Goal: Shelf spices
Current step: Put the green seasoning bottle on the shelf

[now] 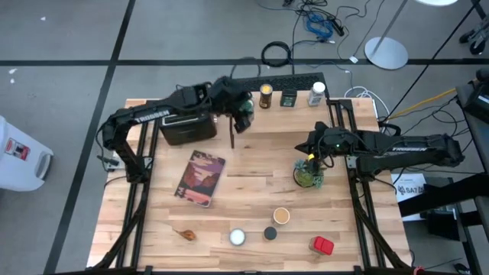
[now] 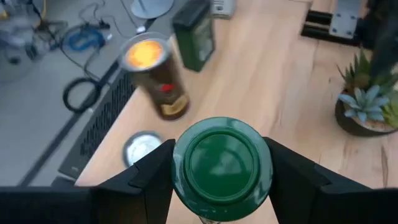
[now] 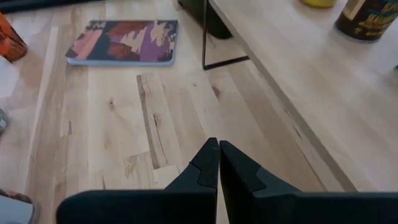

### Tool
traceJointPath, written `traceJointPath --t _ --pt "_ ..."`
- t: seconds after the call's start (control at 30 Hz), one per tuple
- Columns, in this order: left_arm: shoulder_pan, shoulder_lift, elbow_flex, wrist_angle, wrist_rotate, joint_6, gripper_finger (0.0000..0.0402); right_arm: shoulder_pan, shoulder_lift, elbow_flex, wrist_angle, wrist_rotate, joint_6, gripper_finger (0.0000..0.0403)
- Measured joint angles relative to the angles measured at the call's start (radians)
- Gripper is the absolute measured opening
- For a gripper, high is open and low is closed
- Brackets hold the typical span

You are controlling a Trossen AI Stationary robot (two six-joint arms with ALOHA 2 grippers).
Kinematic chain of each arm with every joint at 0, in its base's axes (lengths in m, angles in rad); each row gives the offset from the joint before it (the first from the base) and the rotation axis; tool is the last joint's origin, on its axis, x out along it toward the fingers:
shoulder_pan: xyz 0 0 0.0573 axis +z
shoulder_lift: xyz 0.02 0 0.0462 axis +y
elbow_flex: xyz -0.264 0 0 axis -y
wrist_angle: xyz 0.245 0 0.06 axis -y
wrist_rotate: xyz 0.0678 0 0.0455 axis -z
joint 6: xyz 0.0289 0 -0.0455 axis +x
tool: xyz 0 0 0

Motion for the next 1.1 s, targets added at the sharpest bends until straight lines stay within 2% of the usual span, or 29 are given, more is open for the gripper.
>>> traceJointPath --t 0.1,0.33,0.73,1.1 --pt "0.051 0.000 0.000 -0.018 0.065 -0.027 0.0211 0.000 0.028 0.000 0.009 0.000 -0.003 0.0000" --pt "0.097 0.001 0.000 -0.006 0.093 -0.028 0.0211 0.000 0.064 0.000 0.062 -0.001 -0.013 0.0000" --pt "0.098 0.076 0.000 -0.024 0.093 -0.027 0.0211 0.019 0.067 0.000 0.078 -0.005 -0.010 0.0000" --pt "0.097 0.079 0.000 -0.032 0.091 -0.020 0.0222 0.040 0.066 0.000 0.074 0.003 -0.006 0.0000"
